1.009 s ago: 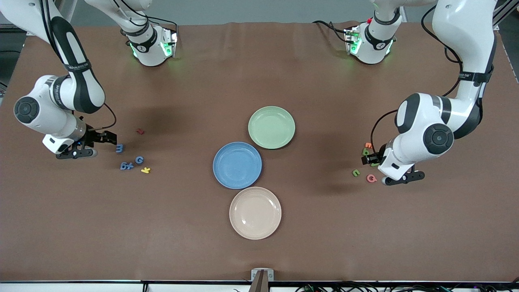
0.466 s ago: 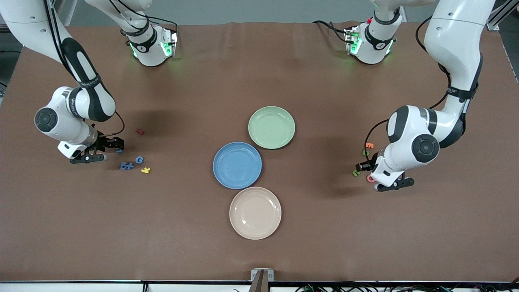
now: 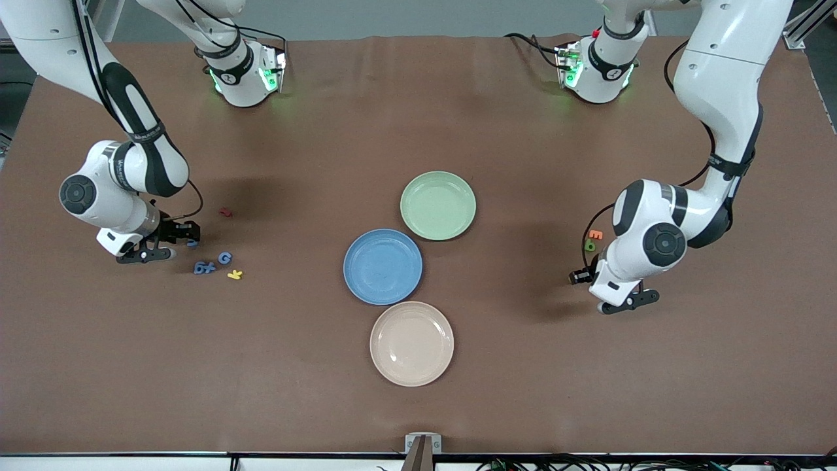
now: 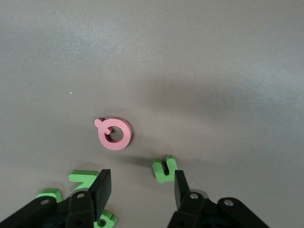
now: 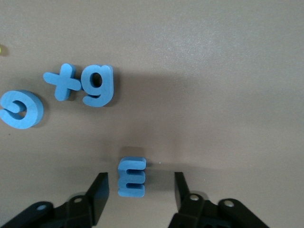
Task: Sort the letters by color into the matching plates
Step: 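Grasp the blue E with the right gripper, green u with the left gripper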
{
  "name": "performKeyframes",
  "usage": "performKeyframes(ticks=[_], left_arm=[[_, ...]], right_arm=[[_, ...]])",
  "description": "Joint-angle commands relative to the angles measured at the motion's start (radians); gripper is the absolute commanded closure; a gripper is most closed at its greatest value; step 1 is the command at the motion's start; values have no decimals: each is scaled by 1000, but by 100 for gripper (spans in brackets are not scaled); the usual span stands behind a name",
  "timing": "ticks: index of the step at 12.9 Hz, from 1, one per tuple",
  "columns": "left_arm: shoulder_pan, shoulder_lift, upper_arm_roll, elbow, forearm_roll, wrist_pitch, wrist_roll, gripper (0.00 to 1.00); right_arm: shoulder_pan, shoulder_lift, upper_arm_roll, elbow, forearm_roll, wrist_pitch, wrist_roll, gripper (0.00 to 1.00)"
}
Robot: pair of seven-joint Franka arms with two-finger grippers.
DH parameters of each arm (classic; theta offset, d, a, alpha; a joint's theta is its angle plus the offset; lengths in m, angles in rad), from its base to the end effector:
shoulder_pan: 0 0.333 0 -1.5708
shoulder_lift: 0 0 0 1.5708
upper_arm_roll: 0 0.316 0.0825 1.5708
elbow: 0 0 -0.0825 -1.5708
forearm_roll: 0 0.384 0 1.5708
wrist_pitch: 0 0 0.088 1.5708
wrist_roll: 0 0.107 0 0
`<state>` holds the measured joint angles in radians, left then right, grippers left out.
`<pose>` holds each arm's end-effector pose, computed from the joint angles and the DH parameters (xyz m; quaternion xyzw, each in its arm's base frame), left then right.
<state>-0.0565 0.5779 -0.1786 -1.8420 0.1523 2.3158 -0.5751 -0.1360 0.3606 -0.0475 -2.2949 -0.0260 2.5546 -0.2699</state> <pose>0.6195 -0.1393 0.2084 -0.9908 -0.1272 0.0402 0.0219 0.5091 -0.0950 0.1835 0.9971 0.0554 -0.0524 0.0034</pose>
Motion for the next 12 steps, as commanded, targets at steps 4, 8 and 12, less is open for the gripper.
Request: performKeyframes(ticks=[4, 8, 12], left_arm=[[-17, 45, 2, 6, 36, 60, -68, 40], [-9, 49, 2, 3, 36, 65, -74, 44], [-11, 57, 2, 3, 32, 73, -75, 51]], right_arm=[[-11, 8, 14, -15, -12, 36, -11, 45], [-5, 11, 14, -17, -12, 38, -11, 52], [-5, 11, 14, -17, -11, 38, -9, 61]])
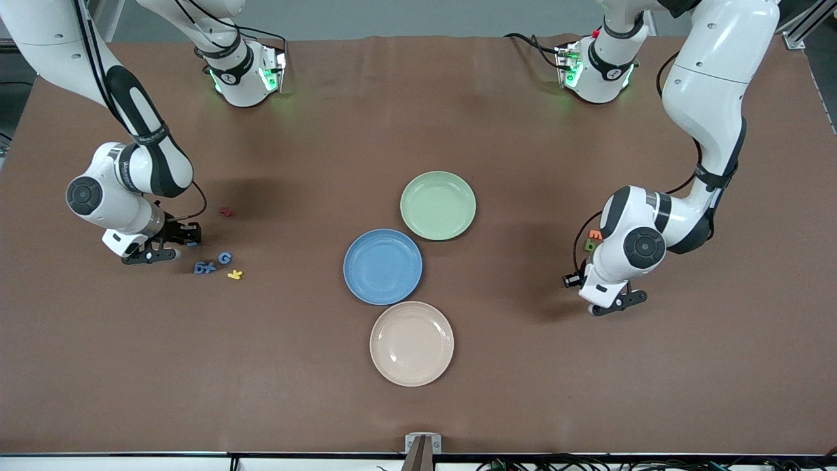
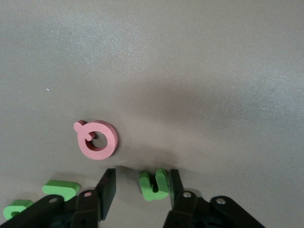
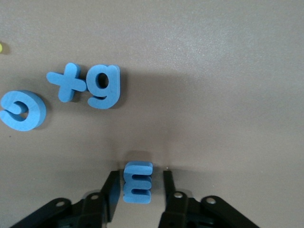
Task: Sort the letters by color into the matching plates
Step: 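Grasp the blue E with the right gripper, green u with the left gripper, then carry the letters over the plates and open both grippers to drop them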
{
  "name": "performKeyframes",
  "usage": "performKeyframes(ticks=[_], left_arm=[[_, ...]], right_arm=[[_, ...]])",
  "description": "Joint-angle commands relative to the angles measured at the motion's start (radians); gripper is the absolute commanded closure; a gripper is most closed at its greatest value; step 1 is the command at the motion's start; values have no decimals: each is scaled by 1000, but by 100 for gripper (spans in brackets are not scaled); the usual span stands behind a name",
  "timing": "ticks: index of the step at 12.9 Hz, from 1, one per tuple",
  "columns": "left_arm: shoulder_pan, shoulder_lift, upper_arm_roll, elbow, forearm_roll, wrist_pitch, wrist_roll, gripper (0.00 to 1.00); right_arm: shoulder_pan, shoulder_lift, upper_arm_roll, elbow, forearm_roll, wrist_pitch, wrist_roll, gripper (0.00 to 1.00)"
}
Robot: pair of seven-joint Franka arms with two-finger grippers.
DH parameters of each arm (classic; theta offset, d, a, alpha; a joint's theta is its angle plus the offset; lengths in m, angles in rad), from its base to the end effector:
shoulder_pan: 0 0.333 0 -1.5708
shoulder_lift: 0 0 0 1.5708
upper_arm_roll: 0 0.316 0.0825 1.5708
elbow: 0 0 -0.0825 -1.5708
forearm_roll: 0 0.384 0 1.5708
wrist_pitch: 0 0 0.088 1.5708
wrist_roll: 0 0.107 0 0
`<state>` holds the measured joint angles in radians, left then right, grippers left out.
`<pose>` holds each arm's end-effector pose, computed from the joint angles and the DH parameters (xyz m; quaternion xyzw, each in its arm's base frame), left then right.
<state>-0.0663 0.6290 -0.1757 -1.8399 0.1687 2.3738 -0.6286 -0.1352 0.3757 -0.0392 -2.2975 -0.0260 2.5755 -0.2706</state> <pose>0.6185 -0.1452 0.1816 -0.9888 -0.1438 0.0351 0.0205 0.5089 -0.0901 0.1764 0.9969 0.0603 -0.0506 0.0026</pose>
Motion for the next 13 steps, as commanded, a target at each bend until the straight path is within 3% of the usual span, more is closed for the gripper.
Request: performKeyframes(ticks=[1, 2, 5, 7, 9, 13], left_arm=[[-4, 6, -2, -1, 15, 15, -22, 58], [-4, 6, -1, -1, 15, 15, -22, 62], [-4, 8, -2, -2, 15, 19, -22, 62], [-4, 8, -1, -4, 15, 19, -22, 84], [-3, 6, -2, -4, 15, 19, -31, 99], [-10, -44, -5, 4, 18, 4, -34, 100]], right_arm=[[-6, -5, 5, -14, -11, 17, -9, 63], [-6, -5, 5, -14, -11, 17, -9, 69], [-4, -5, 5, -14, -11, 15, -9, 82], [5, -6, 5, -14, -11, 12, -9, 87], [22, -20, 5, -13, -11, -3, 2, 89], [142, -162, 7, 33, -11, -220, 158, 91]])
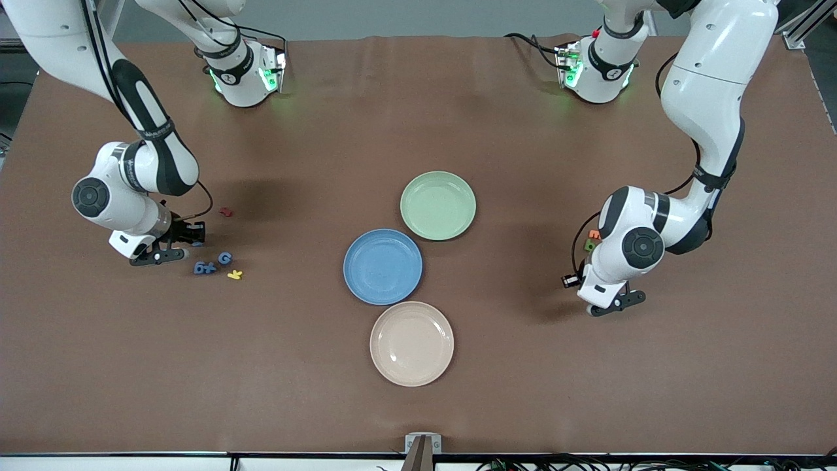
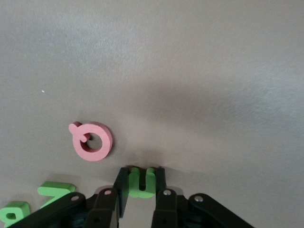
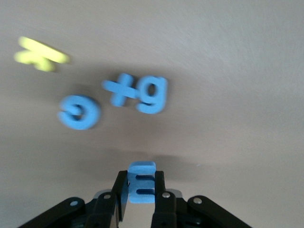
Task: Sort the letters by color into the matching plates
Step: 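Carry the letters over the plates and open both grippers to drop them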
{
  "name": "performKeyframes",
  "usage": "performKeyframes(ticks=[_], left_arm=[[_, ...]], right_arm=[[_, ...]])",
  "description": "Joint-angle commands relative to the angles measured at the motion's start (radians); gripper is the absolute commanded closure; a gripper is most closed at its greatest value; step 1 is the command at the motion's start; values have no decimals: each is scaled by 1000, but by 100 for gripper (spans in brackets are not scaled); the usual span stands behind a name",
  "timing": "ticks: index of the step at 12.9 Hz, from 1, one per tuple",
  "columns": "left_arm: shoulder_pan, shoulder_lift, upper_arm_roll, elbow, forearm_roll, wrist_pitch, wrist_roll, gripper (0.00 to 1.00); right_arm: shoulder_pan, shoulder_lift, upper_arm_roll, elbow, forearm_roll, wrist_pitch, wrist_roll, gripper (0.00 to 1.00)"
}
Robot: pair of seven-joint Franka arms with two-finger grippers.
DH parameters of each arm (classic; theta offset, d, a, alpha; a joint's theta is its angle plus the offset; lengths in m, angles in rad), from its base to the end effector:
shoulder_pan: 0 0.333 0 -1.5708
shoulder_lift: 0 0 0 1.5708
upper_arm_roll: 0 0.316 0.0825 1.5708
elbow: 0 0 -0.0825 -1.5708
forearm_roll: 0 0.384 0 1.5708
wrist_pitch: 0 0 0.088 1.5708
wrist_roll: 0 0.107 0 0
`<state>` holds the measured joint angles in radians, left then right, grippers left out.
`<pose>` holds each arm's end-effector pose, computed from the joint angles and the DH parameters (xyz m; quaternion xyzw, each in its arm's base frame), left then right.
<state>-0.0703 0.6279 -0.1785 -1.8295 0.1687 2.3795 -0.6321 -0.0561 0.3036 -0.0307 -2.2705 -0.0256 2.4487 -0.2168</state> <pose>0.6220 -0.1499 0.1869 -0.9892 -0.1431 0.0273 0.0166 0.5211 -0.0457 0.2133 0.9951 0.0755 -0.0637 0.0026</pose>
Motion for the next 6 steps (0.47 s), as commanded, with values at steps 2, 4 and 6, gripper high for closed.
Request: performKeyframes(ticks=[2, 4, 6], left_arm=[[-28, -63, -13, -2, 17, -17, -32, 100], [-42, -74, -42, 12, 17, -54, -63, 100], [-55, -76, -85, 19, 17, -78, -124, 100]], right_arm=[[152, -101, -1, 69, -11, -198, 242, 91], [263, -94, 0, 130, -5, -256, 408, 91], [352, -80, 2, 196, 1, -270, 540, 91]])
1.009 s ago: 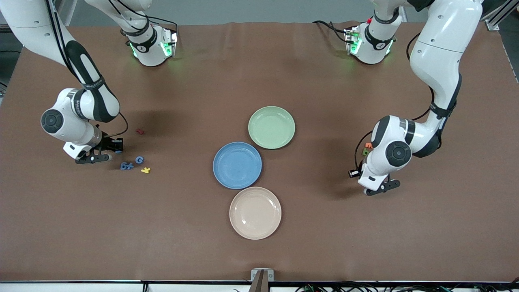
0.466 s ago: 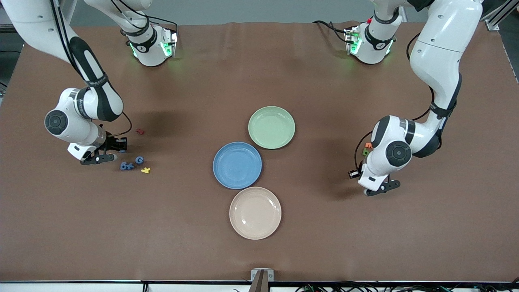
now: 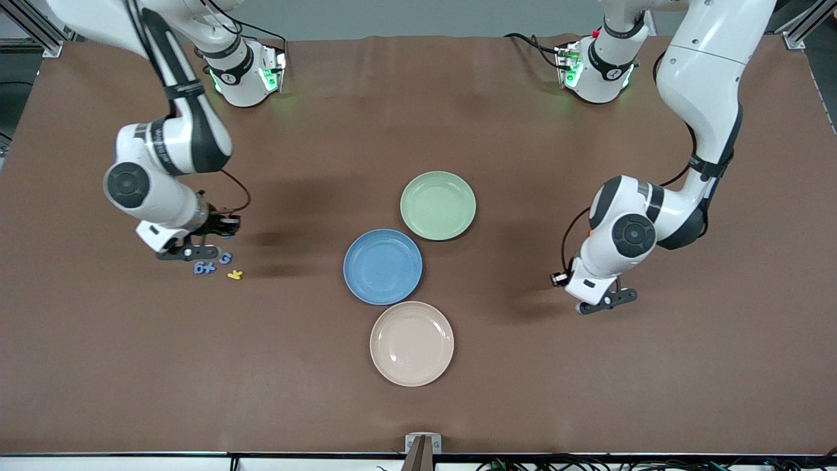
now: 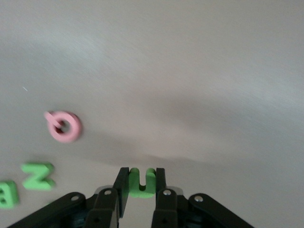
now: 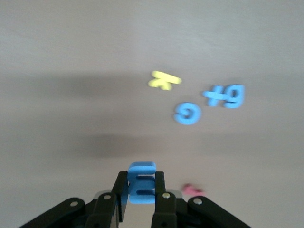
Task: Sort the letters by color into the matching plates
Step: 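Carry the letters over the plates and open both grippers to drop them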
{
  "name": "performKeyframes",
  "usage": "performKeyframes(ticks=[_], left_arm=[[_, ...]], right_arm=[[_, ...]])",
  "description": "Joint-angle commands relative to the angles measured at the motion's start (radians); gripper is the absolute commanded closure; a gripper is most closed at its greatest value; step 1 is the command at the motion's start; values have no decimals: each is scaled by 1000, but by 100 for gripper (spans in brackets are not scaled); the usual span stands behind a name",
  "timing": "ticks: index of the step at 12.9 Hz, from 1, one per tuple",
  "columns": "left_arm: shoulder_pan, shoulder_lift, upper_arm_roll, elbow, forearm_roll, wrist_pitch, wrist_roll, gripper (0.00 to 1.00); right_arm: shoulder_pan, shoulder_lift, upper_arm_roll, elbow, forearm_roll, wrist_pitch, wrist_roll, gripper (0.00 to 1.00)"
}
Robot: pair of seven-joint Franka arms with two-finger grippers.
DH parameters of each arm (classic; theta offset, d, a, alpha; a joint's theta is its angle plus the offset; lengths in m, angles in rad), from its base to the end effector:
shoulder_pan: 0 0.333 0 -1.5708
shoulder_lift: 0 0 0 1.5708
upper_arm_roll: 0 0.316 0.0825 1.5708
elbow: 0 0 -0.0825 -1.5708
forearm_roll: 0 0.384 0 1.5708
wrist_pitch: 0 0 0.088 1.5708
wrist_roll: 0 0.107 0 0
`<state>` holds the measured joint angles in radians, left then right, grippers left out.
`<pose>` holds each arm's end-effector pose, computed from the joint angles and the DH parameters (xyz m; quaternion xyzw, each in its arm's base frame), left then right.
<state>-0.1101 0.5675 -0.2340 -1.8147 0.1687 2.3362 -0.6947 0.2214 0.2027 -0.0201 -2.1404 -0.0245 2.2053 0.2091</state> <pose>0.6145 -0.2063 0.2312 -0.9911 -0.1324 0.0126 0.0040 0.5386 0.1091 0.2990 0.9976 0.0041 -0.0651 0.0252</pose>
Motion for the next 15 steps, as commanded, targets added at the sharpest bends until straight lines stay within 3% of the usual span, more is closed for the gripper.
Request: performKeyframes(ticks=[1, 6, 12, 15], left_arm=[[-17, -15, -56, 12, 17, -40, -101, 100], [-66, -12, -139, 11, 17, -63, -256, 100], [-229, 25, -139, 8, 20, -61, -560, 100], [-290, 32, -139, 2, 20, -52, -685, 100]], right_arm=[[113, 50, -9, 98, 3, -26, 168, 91], [205, 246, -9, 357, 205, -81, 257, 92], [341, 452, -11, 568, 212, -67, 441, 92], [392, 513, -11, 611, 209, -38, 499, 92]])
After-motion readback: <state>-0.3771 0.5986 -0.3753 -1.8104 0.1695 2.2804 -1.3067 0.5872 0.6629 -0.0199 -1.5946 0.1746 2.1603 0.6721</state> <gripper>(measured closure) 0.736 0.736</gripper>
